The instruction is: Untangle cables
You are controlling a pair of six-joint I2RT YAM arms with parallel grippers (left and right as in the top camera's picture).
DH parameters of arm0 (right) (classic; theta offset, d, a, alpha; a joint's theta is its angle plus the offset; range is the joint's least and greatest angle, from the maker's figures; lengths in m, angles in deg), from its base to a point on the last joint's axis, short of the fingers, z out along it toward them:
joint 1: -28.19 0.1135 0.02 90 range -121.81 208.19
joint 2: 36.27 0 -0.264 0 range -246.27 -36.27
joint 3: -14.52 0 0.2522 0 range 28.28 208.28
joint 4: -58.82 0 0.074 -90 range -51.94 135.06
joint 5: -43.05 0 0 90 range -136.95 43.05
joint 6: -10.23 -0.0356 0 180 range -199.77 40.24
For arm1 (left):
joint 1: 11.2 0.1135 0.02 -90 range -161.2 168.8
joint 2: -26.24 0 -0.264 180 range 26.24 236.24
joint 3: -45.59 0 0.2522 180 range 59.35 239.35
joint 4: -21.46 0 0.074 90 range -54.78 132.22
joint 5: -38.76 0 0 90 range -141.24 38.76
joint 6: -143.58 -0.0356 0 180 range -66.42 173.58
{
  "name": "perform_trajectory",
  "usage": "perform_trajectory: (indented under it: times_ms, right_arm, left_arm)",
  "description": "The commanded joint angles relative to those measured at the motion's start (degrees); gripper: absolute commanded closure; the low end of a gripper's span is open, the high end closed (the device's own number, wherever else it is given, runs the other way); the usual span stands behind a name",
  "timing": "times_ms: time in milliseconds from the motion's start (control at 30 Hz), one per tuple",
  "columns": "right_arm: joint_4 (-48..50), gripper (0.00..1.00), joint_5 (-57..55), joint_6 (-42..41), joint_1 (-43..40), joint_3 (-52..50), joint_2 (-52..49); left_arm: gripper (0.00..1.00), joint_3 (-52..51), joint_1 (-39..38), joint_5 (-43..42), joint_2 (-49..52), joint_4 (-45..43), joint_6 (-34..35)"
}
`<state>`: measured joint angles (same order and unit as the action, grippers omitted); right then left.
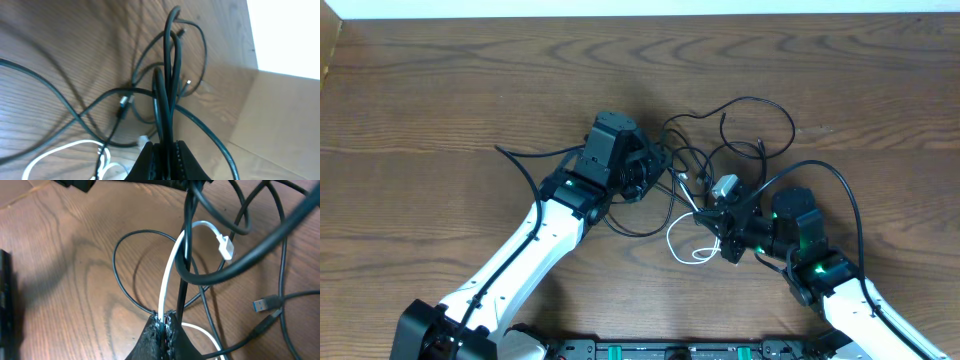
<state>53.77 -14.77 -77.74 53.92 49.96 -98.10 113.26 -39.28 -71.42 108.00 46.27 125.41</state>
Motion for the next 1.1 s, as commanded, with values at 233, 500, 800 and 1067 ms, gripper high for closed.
perform_trajectory:
  times_ms: [233, 500, 800, 1067]
  right_arm:
    - [4.9, 0.99, 10.2, -11.9, 0.3, 1.0, 11.7]
    - [7.2, 0.99, 12.6, -14.2, 0.4, 1.0, 13.3]
    - [11.4, 0.99, 12.3, -14.7, -0.3, 1.0, 12.9]
    - [30.9, 0.99, 21.8, -28.3, -1.4, 1.0, 13.4]
  left_arm:
    - [0.92, 0.3, -0.3, 8.7, -0.5, 4.5, -2.7]
    - [0.69, 0.3, -2.9, 8.7, -0.5, 4.5, -2.7]
    - [0.71, 0.3, -4.4, 13.7, -0.5, 6.4, -2.8]
    - [0.68, 0.3, -4.4, 18.1, -0.5, 8.0, -2.8]
